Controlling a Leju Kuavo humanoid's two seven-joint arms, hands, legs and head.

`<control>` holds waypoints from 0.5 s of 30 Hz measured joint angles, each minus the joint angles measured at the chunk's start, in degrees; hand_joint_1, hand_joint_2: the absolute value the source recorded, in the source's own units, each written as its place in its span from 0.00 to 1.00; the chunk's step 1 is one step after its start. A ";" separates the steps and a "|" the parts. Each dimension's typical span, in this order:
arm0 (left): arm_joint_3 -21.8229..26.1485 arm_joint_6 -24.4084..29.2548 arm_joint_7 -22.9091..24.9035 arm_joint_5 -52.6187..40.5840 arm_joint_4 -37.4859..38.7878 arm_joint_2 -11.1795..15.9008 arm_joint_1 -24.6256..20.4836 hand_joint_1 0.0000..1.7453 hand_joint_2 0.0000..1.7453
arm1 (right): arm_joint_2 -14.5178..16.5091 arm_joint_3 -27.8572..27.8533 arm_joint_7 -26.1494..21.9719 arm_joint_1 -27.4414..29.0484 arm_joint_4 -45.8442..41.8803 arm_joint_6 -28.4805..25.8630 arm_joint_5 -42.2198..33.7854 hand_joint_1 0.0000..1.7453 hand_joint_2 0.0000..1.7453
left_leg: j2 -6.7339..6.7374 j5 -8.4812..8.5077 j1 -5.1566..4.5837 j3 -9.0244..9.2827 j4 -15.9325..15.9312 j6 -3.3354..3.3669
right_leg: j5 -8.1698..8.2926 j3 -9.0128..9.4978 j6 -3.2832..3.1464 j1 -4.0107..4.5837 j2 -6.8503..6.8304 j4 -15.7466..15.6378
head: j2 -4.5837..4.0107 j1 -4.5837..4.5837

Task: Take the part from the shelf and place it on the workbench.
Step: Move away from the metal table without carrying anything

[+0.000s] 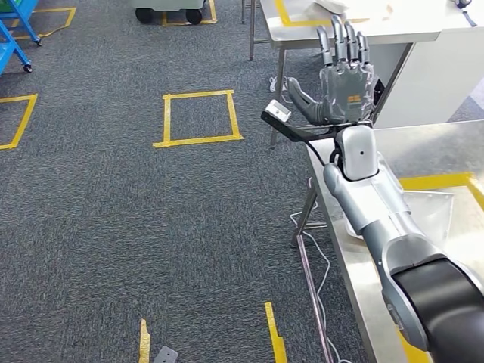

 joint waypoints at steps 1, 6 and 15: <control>0.00 0.00 0.00 0.00 0.00 0.01 0.00 0.00 0.00 | 0.00 0.02 0.00 0.01 -0.01 0.01 0.00 0.00 0.00 | 0.00 0.01 -0.05 0.01 -0.02 0.17 | 0.05 0.07 0.18 -0.05 -0.01 -0.11 | 0.00 -0.01; 0.03 0.09 0.02 -0.02 0.00 -0.13 -0.14 0.00 0.00 | -0.32 0.01 0.01 -0.08 -0.31 0.00 0.02 0.00 0.00 | 0.08 0.54 0.59 0.91 -1.60 1.35 | -3.89 -3.42 0.89 -0.08 0.33 6.70 | 0.00 0.26; 0.07 0.09 0.05 -0.16 0.00 -0.22 -0.18 0.00 0.00 | -0.56 0.03 0.05 0.59 -0.31 0.01 0.10 0.00 0.00 | -0.56 -0.97 0.73 1.81 -0.80 -0.54 | 0.31 -0.75 1.27 -0.65 0.64 0.85 | 0.00 0.49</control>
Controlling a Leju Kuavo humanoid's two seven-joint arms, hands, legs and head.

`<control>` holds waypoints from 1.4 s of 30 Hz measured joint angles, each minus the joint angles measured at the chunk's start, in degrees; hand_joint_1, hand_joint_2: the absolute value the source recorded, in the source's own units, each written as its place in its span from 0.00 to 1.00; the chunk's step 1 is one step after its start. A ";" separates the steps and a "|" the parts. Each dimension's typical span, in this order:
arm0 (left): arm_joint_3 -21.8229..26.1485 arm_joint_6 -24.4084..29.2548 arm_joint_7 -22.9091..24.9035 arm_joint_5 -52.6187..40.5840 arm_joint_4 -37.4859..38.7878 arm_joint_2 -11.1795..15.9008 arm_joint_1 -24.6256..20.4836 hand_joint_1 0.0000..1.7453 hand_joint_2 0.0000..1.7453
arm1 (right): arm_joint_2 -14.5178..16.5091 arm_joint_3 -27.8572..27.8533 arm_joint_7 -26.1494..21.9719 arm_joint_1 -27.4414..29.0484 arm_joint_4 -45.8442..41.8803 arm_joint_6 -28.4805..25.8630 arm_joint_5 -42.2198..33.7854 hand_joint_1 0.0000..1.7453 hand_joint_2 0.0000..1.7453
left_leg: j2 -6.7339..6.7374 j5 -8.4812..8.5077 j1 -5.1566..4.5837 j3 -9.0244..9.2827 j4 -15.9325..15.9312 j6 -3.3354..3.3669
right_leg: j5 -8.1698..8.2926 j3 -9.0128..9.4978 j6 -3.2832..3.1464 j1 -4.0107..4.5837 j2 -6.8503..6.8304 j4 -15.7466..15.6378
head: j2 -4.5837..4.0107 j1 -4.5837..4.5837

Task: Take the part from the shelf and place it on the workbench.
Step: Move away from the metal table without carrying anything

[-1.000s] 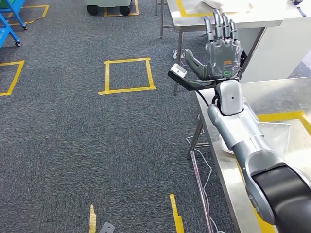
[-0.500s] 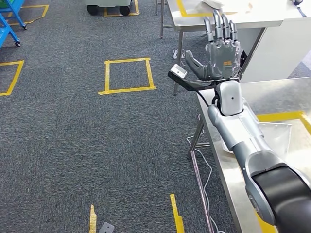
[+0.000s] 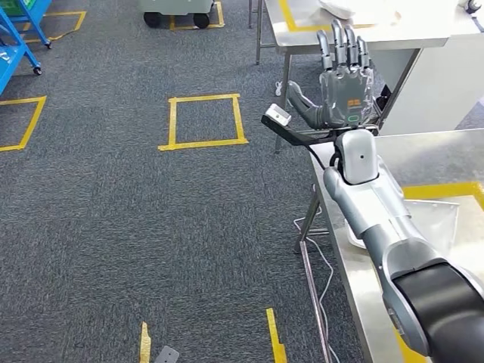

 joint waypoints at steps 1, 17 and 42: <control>0.00 0.01 0.03 -0.01 0.00 0.01 0.00 0.00 0.00 | -0.03 0.01 0.02 0.06 0.00 0.00 0.01 0.00 0.00 | -0.03 -0.05 -0.05 -0.06 0.07 -0.25 | -0.41 0.30 -0.41 0.16 0.11 -0.21 | 0.00 0.02; 0.05 0.20 0.10 -0.01 0.00 0.17 0.05 0.00 0.00 | -0.22 0.15 0.06 0.01 -0.07 0.05 -0.02 0.00 0.00 | 0.67 2.99 -1.13 -3.76 1.10 2.41 | -4.65 5.67 -1.60 1.01 -0.06 -0.86 | 0.00 -0.32; 0.12 0.26 0.10 -0.03 0.00 0.08 0.27 0.00 0.00 | -0.62 0.22 0.13 0.99 0.07 0.03 -0.10 0.00 0.00 | 0.15 -3.04 -0.71 4.09 -1.02 1.34 | 1.87 -2.12 -1.58 1.11 0.47 -0.71 | 0.00 0.00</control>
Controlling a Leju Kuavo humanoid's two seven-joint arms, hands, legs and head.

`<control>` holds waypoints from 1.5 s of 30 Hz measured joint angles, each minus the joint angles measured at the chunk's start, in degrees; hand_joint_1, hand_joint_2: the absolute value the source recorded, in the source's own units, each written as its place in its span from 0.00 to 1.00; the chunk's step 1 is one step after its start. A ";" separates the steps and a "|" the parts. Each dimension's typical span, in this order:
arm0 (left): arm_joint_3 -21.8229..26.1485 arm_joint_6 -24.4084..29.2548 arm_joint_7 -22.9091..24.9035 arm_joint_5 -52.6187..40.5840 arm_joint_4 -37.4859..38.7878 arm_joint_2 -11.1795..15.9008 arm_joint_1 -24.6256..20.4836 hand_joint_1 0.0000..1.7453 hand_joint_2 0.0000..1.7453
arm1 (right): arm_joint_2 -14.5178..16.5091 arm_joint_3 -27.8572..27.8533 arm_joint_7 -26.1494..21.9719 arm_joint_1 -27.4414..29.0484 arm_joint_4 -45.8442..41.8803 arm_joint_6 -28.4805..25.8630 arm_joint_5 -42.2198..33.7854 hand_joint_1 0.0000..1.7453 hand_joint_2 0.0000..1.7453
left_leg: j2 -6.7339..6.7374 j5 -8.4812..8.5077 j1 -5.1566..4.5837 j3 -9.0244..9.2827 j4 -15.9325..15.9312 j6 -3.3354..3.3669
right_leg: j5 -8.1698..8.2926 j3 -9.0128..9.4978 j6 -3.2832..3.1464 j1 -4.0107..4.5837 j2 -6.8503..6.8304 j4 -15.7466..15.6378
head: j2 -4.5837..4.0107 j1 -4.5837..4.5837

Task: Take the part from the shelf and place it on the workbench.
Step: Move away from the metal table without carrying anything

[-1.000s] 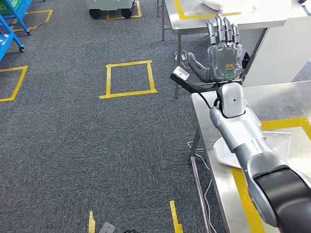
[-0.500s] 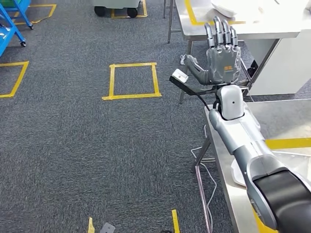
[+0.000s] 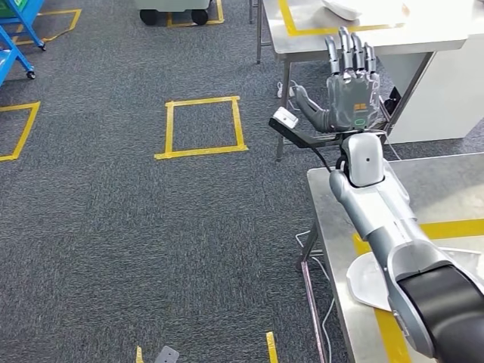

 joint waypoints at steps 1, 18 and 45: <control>0.00 0.00 -0.02 0.00 0.00 0.00 -0.02 0.00 0.00 | 0.00 0.00 0.00 0.00 0.00 -0.01 -0.04 0.00 0.00 | 0.02 -0.14 0.03 0.11 -0.20 -0.05 | -0.03 0.00 -0.07 0.07 0.00 0.02 | 0.00 0.01; -0.07 0.04 -0.34 -0.81 0.00 -0.24 -0.14 0.00 0.00 | 0.00 -0.09 0.11 -0.39 -0.09 -0.31 0.58 0.00 0.00 | 0.05 -0.30 -0.16 0.56 -0.45 -1.02 | 0.18 0.48 -0.36 -0.15 -0.12 -0.01 | 0.00 0.05; -0.04 -0.02 -0.07 -0.96 0.02 -0.26 -0.60 0.00 0.00 | -0.59 -0.19 2.25 -0.02 -0.70 -0.92 5.16 0.00 0.00 | 0.32 -7.13 2.31 -9.83 17.75 -3.52 | -2.54 1.29 -0.07 -1.59 -1.80 2.13 | 0.00 -0.25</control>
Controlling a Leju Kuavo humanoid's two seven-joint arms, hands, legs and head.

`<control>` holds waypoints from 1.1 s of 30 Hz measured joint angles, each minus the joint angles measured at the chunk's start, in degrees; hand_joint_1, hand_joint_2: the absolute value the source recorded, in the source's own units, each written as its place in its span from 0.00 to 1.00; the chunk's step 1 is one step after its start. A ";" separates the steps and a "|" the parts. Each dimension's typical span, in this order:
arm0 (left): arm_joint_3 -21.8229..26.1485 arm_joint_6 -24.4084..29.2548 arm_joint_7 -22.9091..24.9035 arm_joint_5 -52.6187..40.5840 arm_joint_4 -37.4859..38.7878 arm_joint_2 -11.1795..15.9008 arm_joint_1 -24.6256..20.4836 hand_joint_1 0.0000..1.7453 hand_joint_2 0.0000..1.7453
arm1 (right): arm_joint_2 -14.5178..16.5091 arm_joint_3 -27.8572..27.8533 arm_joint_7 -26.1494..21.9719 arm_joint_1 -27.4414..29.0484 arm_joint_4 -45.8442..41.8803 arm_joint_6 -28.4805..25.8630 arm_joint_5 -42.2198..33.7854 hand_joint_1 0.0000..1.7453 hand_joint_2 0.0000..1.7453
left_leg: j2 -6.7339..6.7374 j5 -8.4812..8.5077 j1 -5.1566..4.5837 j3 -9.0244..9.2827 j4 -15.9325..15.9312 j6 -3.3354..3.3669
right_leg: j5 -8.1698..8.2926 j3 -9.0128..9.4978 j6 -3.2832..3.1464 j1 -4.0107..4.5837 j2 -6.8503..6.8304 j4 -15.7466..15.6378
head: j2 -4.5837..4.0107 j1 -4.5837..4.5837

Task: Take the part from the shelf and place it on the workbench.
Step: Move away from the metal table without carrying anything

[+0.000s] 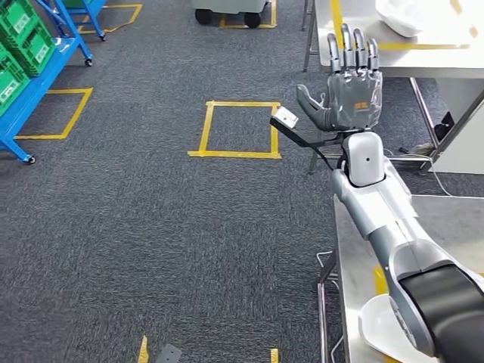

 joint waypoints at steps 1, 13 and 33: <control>0.01 -0.01 0.00 0.03 0.00 0.00 0.06 0.00 0.00 | 0.00 0.05 0.00 0.02 0.00 0.00 0.09 0.00 0.00 | 0.07 1.36 -0.19 -0.80 0.12 0.38 | -0.27 0.36 -0.12 0.27 -0.70 0.00 | 0.00 0.02; 0.05 -0.09 0.27 0.22 0.00 -0.13 0.10 0.00 0.00 | -0.04 0.21 0.32 -0.64 0.08 0.08 1.07 0.00 0.00 | 1.02 10.87 -2.38 5.14 -16.59 4.45 | -6.03 -1.90 1.27 1.18 0.18 7.75 | -0.01 0.25; 0.10 -0.28 0.96 0.31 -0.01 0.07 0.41 0.00 0.00 | -0.02 0.46 0.35 -0.42 0.15 0.09 1.45 0.00 0.00 | 0.61 8.56 -1.17 -2.36 -4.60 0.67 | -0.48 2.30 -0.39 0.47 -1.73 -1.54 | 0.00 -0.50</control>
